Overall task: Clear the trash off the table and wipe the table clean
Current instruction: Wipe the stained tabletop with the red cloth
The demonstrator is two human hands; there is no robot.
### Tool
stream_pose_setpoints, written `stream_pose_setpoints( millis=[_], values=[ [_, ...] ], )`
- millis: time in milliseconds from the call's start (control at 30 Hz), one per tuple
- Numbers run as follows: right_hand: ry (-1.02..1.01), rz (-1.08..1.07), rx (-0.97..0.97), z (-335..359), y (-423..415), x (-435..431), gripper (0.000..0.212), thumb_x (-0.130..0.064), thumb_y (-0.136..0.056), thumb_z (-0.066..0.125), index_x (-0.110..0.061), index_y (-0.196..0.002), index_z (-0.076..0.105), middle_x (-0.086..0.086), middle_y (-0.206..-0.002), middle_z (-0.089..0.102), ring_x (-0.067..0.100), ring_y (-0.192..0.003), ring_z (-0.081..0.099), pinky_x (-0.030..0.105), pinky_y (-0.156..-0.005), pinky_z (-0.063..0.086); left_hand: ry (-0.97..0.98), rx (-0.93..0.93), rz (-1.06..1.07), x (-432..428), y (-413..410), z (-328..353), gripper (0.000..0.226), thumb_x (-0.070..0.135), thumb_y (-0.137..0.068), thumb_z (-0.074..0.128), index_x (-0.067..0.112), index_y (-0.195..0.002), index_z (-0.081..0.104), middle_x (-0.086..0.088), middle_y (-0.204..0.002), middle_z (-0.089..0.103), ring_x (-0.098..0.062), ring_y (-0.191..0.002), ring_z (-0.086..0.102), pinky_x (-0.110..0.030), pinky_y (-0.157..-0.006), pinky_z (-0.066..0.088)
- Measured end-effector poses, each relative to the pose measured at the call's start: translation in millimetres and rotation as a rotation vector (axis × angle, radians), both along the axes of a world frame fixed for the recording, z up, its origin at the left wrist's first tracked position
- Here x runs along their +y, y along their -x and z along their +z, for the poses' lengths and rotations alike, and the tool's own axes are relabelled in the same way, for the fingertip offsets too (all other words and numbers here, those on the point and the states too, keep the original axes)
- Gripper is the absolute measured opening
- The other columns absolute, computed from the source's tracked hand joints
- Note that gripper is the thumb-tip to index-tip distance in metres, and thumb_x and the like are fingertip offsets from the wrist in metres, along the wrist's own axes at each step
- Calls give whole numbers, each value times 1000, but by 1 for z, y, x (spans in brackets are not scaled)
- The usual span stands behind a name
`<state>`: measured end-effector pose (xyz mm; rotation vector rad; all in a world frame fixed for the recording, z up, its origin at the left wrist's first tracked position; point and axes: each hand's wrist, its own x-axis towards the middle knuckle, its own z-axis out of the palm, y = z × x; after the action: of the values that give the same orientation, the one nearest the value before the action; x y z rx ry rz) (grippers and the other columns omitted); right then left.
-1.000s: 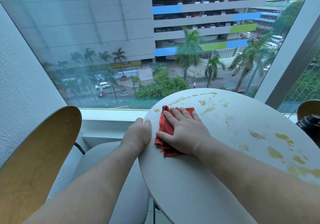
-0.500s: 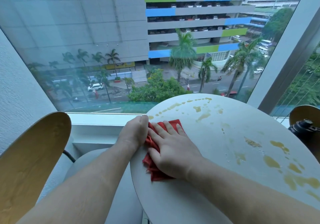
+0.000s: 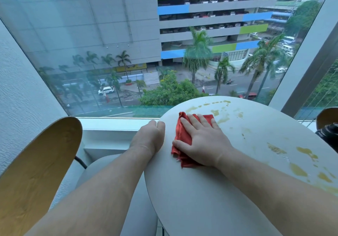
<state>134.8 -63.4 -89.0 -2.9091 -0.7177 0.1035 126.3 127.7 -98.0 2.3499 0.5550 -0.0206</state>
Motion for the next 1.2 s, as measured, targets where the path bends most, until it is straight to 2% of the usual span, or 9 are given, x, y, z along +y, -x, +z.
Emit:
stream_pose_setpoints(
  millis=[133,267,433,533,600,667,767,967,1200],
  values=[
    [14,33,-3,-2,27,-8,95,-84,-89,20,-33,-167,0,-4,-176,-5,24,-162,-8,54,-129,-4,-55,-3,-19,0,0,-6,72,60,-104,15,11,-133,59,-18,-133,64,-36,-124,57,-44,-98,43],
    [12,95,-17,-3,40,12,86,-75,-95,25,-33,-167,1,-3,-176,-5,29,-161,-7,58,-128,-4,-117,-30,-53,2,2,-7,86,72,-98,8,12,-129,61,-18,-128,67,-35,-120,59,-45,-98,46],
    [-53,174,-17,-5,10,36,74,-61,-101,27,-38,-166,1,-6,-176,6,24,-162,1,52,-130,-1,-154,-43,-64,3,3,-9,86,76,-91,8,16,-119,62,-14,-119,70,-35,-114,62,-47,-97,48],
    [-68,143,-23,-4,-15,38,73,-67,-100,23,-39,-166,9,-8,-175,10,21,-162,5,51,-130,0,-144,-30,-74,5,0,-10,85,77,-84,6,20,-114,61,-11,-114,69,-34,-109,61,-44,-93,48],
    [-45,106,-25,-3,-27,34,81,-74,-96,23,-36,-166,11,-8,-176,8,20,-162,4,51,-130,0,-172,-19,-82,6,-4,-10,77,71,-92,9,18,-119,59,-14,-120,67,-36,-112,60,-42,-89,45],
    [-27,75,-21,-1,-34,28,86,-78,-93,23,-35,-167,10,-8,-176,6,20,-162,3,51,-130,1,-158,0,-45,5,-6,-10,63,60,-102,20,14,-121,58,-18,-126,65,-37,-118,59,-43,-93,45],
    [-20,39,-15,-1,-36,14,82,-75,-96,22,-36,-167,9,-9,-176,4,18,-162,-1,50,-130,-1,-154,39,-22,4,-7,-8,52,53,-104,27,14,-121,57,-17,-130,64,-36,-118,58,-47,-100,47],
    [-4,1,0,-3,-5,-19,76,-67,-101,21,-35,-167,5,-6,-176,1,21,-162,-3,51,-130,-2,-188,74,-34,5,-12,-10,56,54,-106,28,13,-129,58,-16,-136,62,-35,-125,57,-44,-100,45],
    [-8,95,4,-1,32,-10,74,-63,-101,28,-37,-166,4,-5,-176,-2,27,-162,-5,55,-129,-3,-275,113,-60,-3,-29,-2,58,48,-108,23,11,-138,56,-19,-145,59,-37,-133,54,-44,-108,41]
  ],
)
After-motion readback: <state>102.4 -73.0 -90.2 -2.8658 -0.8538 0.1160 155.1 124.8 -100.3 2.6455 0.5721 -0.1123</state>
